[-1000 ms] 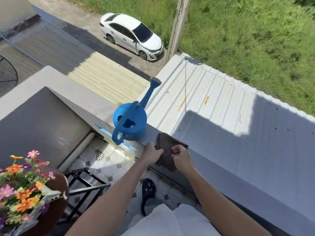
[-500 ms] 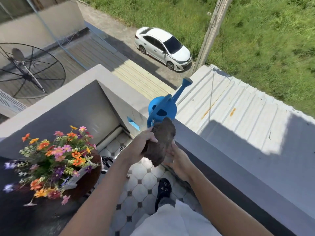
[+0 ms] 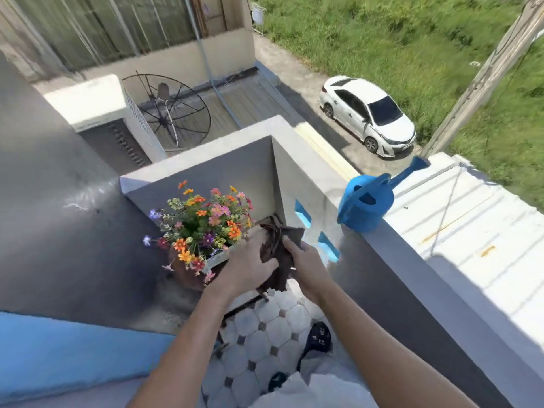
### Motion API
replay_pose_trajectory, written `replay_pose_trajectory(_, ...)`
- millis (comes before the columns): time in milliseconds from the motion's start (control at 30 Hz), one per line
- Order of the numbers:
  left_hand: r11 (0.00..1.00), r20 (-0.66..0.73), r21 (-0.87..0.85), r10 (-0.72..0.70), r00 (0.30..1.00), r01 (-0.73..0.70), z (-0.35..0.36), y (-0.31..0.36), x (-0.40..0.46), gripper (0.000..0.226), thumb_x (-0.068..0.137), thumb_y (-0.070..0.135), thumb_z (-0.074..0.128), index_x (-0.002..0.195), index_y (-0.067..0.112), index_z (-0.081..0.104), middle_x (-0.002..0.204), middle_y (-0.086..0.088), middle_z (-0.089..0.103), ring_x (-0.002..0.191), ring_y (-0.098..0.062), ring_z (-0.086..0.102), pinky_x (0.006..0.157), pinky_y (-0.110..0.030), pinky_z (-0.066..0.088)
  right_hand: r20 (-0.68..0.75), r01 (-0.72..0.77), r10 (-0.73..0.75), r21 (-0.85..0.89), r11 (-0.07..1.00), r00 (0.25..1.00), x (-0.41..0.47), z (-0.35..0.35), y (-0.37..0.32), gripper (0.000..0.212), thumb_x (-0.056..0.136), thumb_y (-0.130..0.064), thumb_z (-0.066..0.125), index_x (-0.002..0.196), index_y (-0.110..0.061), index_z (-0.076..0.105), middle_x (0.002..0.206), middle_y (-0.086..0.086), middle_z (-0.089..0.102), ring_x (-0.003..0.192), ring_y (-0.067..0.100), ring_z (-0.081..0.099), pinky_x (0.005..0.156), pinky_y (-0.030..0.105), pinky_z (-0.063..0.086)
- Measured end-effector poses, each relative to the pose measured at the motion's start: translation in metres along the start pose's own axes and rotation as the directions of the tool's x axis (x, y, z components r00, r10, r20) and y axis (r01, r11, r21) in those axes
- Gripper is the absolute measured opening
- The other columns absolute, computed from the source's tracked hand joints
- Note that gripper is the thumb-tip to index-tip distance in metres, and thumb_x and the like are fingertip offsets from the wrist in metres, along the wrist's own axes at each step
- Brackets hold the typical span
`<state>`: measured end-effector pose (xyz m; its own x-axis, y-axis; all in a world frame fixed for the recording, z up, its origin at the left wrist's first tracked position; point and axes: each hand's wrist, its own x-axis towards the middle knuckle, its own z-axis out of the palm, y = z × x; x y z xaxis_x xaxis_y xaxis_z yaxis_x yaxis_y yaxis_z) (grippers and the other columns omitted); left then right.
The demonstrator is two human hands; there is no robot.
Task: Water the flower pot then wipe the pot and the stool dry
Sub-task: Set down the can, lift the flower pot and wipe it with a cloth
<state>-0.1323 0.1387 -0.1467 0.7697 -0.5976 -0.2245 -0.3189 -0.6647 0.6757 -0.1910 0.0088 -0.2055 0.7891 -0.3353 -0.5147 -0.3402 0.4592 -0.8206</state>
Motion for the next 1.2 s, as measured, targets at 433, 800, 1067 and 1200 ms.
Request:
replay_pose_trajectory(433,0.379,0.174,-0.760,-0.664,0.727,0.527,0.041,-0.083,0.027,0.020,0.088,0.011,0.044,0.088,0.005,0.063,0.058,-0.003,0.054,0.044,-0.015,0.039,0.041,-0.021,0.026,0.003,-0.149,0.150,0.050,0.987,0.989,0.034,0.011,0.024,0.017,0.093,-0.014,0.065,0.108,-0.006,0.066,0.098,0.013,0.075,0.085,0.025,0.071,0.077,0.038,0.057)
replay_pose_trajectory(800,-0.087,0.255,-0.903,-0.896,0.364,0.420,0.080,-0.156,0.125,0.023,0.098,0.020,0.032,0.085,0.013,0.049,0.076,-0.007,0.052,0.052,-0.016,0.037,0.041,-0.020,0.028,-0.117,-0.225,0.213,-0.108,0.968,0.970,0.107,-0.001,0.023,0.015,0.092,-0.017,0.068,0.106,-0.013,0.064,0.104,0.013,0.074,0.092,0.028,0.071,0.075,0.040,0.059)
replay_pose_trajectory(1067,-0.265,0.311,-0.946,-0.905,0.292,0.185,0.082,-0.152,0.150,0.031,0.105,0.024,0.038,0.129,0.009,0.050,0.130,-0.010,0.047,0.110,-0.027,0.054,0.096,-0.034,0.044,-0.108,-0.240,0.224,-0.165,0.957,0.969,0.161,-0.006,0.003,0.020,0.090,-0.018,0.071,0.107,-0.015,0.062,0.104,0.013,0.073,0.093,0.030,0.071,0.075,0.041,0.061)
replay_pose_trajectory(1200,-0.168,0.210,-0.973,-0.925,0.317,0.155,0.078,-0.161,0.154,0.012,0.104,0.015,0.040,0.106,0.010,0.051,0.102,-0.011,0.053,0.075,-0.020,0.054,0.069,-0.026,0.047,-0.090,-0.205,0.191,-0.192,0.960,0.977,0.178,-0.002,-0.010,0.013,0.089,-0.018,0.070,0.102,-0.019,0.068,0.098,0.013,0.075,0.087,0.032,0.073,0.073,0.046,0.063)
